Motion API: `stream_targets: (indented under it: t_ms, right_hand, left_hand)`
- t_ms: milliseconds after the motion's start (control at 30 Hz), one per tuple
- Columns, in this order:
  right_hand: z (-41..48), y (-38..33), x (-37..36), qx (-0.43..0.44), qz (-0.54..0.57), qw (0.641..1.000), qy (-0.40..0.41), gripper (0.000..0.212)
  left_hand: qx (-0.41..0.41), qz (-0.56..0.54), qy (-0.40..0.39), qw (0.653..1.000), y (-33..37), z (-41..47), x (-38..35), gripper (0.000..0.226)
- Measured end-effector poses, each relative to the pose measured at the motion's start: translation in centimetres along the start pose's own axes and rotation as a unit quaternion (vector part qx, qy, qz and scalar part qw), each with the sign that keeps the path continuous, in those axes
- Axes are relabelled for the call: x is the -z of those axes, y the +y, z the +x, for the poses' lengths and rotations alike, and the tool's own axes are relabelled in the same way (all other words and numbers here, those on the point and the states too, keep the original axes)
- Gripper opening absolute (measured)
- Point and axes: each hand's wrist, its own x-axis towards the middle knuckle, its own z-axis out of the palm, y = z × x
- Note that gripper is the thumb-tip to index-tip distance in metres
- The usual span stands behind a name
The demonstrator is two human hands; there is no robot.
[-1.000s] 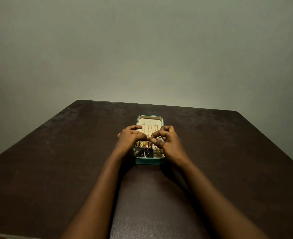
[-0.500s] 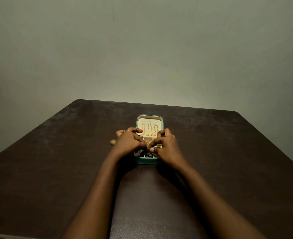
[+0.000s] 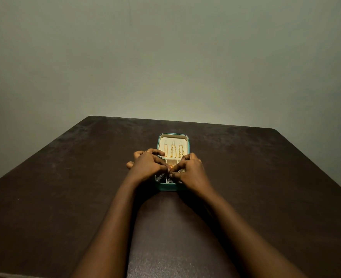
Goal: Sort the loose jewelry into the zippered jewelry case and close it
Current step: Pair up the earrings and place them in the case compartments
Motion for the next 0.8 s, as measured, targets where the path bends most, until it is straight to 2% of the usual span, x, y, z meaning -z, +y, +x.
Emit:
stream_targets:
  t_ms: [100, 200, 300, 433, 533, 667, 800]
  right_hand:
    - [0.3, 0.3, -0.2, -0.017, 0.037, 0.999, 0.015, 0.013]
    - [0.6, 0.7, -0.2, -0.026, 0.054, 0.997, 0.053, 0.008]
    - [0.9, 1.1, 0.3, -0.033, 0.072, 0.995, 0.066, 0.008]
    - [0.9, 1.2, 1.2, -0.041, 0.081, 0.995, 0.029, 0.01]
    - [0.6, 1.0, 1.5, -0.035, 0.097, 0.995, -0.019, 0.013]
    - [0.4, 0.9, 1.1, -0.035, 0.09, 0.993, -0.061, 0.028]
    - [0.5, 1.2, 0.9, -0.022, 0.115, 0.992, -0.044, 0.032]
  left_hand:
    - [0.003, 0.017, 0.01, 1.0, 0.1, -0.1, -0.1, 0.015]
    - [0.016, 0.029, 0.018, 0.999, 0.2, -0.2, 0.0, 0.003]
    - [0.015, 0.035, -0.011, 0.999, 0.2, -0.2, 0.2, 0.009]
    - [0.007, 0.059, -0.035, 0.998, -0.2, -0.1, 0.3, 0.002]
    - [-0.012, 0.029, -0.027, 0.999, -0.4, 0.0, 0.3, 0.011]
    - [-0.024, -0.077, 0.057, 0.995, -0.6, 0.6, 0.5, 0.011]
    - [0.042, -0.072, 0.165, 0.983, -1.5, 1.5, -0.4, 0.01]
